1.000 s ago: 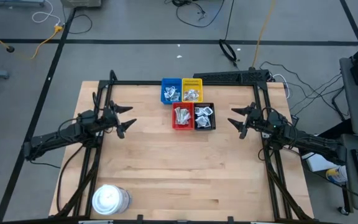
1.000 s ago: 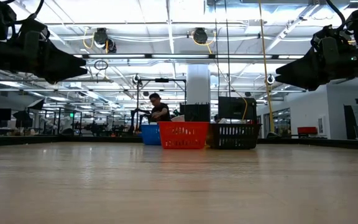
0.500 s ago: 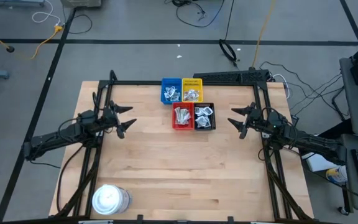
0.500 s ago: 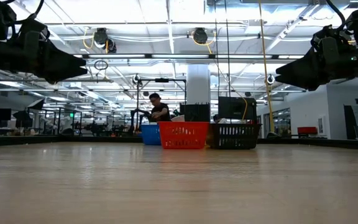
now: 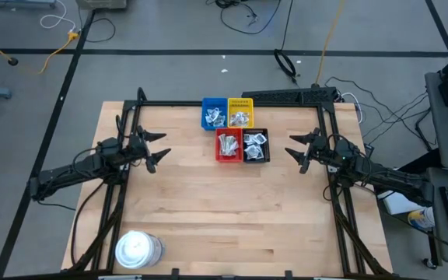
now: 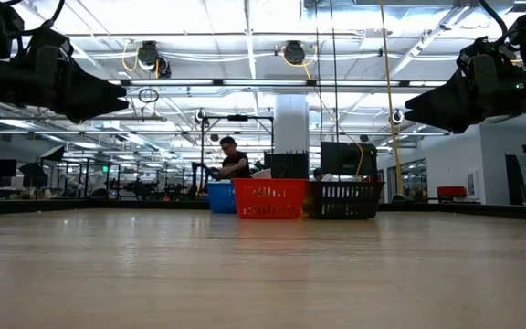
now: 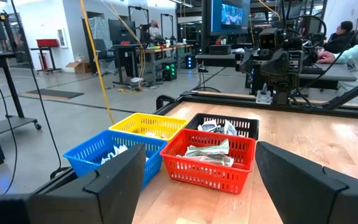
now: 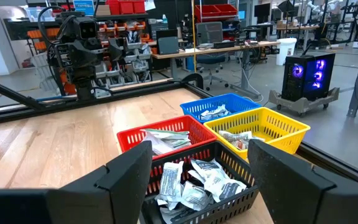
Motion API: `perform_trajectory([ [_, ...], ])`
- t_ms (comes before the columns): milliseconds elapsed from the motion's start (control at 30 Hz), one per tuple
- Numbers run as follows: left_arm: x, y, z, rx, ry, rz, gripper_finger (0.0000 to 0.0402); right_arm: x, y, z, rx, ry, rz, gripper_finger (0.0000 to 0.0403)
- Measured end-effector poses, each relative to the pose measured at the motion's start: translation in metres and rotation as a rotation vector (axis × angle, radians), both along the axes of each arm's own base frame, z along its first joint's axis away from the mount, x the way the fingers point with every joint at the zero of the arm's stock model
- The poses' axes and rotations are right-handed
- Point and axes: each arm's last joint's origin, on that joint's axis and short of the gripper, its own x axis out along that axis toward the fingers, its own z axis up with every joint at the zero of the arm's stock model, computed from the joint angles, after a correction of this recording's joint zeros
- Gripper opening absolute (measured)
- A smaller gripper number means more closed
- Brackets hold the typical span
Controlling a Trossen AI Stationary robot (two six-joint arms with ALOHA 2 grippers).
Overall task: Pick & Place First Aid Supplies
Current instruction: Return to Home Position
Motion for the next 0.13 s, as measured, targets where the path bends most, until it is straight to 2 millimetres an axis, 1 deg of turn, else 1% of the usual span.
perform_trajectory([
  [133,0.0000,0.0000,0.0000,0.000,0.000,0.000,0.0306,0.0000,0.0000,0.0000,0.000,0.000,0.000,0.0263],
])
